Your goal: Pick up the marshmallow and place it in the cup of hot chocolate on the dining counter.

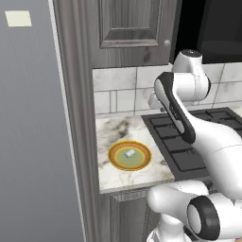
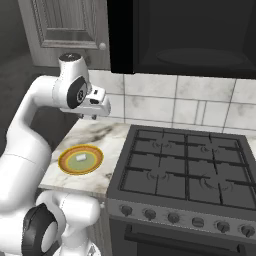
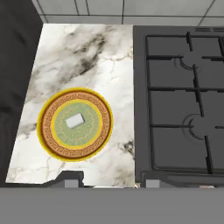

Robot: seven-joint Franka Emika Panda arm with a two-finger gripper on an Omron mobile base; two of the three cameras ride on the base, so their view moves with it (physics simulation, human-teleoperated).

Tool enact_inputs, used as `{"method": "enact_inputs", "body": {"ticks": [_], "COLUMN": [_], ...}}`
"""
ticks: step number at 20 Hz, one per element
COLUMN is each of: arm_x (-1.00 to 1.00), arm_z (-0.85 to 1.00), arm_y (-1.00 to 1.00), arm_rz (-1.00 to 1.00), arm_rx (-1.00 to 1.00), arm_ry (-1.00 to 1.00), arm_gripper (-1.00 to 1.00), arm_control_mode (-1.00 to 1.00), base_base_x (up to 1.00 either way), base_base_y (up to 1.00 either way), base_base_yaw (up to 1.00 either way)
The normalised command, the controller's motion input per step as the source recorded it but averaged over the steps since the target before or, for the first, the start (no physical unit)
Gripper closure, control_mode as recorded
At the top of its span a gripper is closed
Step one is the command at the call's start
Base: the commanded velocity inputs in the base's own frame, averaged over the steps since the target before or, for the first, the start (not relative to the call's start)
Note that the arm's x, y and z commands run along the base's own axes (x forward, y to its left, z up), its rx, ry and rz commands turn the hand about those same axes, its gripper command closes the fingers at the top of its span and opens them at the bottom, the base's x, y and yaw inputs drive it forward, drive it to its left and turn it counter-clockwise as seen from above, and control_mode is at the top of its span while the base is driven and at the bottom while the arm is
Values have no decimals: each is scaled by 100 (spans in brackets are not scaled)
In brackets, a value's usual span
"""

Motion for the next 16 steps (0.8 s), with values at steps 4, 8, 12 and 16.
{"method": "enact_inputs", "body": {"ticks": [4, 8, 12, 16], "arm_x": [-1, -5, -2, 0], "arm_z": [-7, -36, -33, -26], "arm_y": [0, 25, 25, 45], "arm_rz": [0, 0, -1, -7], "arm_rx": [-4, -3, 0, 0], "arm_ry": [0, 0, -2, 0], "arm_gripper": [-100, -100, -100, -100], "arm_control_mode": [-100, -100, -100, -100], "base_base_x": [0, 0, 0, 0], "base_base_y": [0, 0, 0, 0], "base_base_yaw": [0, 0, 0, 0]}}
